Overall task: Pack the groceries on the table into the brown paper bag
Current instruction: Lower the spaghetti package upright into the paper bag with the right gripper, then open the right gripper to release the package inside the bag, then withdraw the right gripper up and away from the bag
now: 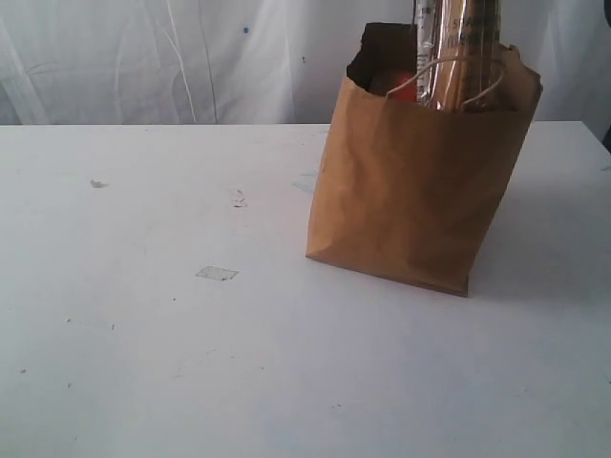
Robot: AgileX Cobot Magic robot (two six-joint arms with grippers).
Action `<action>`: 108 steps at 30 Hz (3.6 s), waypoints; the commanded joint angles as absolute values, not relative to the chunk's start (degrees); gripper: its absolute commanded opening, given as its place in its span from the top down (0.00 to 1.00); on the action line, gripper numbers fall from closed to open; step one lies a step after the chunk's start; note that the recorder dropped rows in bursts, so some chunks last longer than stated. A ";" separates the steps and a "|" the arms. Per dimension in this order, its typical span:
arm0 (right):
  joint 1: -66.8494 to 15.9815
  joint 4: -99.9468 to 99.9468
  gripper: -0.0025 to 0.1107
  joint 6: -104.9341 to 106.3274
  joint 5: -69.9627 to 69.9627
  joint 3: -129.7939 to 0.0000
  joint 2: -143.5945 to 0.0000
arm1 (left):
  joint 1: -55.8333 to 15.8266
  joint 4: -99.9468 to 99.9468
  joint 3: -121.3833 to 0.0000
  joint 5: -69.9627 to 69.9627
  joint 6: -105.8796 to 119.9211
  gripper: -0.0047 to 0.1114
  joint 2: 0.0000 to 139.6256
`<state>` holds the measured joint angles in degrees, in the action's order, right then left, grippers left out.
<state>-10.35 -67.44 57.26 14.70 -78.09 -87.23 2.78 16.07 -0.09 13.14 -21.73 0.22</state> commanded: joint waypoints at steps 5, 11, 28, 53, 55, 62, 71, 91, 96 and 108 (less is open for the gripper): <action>-10.25 -70.48 0.98 57.82 18.66 -77.86 -90.31 | 2.55 16.30 0.00 13.28 -21.69 0.96 0.00; -10.25 -71.42 0.98 57.82 16.12 -77.86 -91.55 | 2.55 16.30 0.00 13.28 -21.69 0.96 0.00; -10.25 -70.87 0.64 59.17 15.08 -77.86 -91.55 | 2.55 16.30 0.00 13.28 -21.69 0.96 0.00; -10.25 -65.27 0.49 58.75 19.87 -77.86 -91.55 | 2.55 16.30 0.00 13.28 -21.69 0.96 0.00; -10.25 -63.94 0.48 58.78 20.30 -77.86 -91.55 | 2.55 16.30 0.00 13.28 -21.69 0.96 0.00; -10.25 -58.05 0.38 57.38 23.09 -77.86 -91.55 | 2.55 16.30 0.00 13.28 -21.69 0.96 0.00; -10.25 -54.44 0.38 57.11 26.09 -77.86 -91.55 | 2.55 16.30 0.00 13.28 -21.69 0.96 0.00; -10.25 -54.07 0.38 55.06 19.60 -77.86 -89.15 | 2.55 16.30 0.00 13.28 -21.69 0.96 0.00; -10.25 -53.93 0.38 55.06 19.71 -77.86 -87.11 | 2.55 16.30 0.00 13.28 -21.69 0.96 0.00; -9.43 -30.37 0.95 45.94 23.08 -77.86 -80.58 | 2.55 16.30 0.00 13.28 -21.69 0.96 0.00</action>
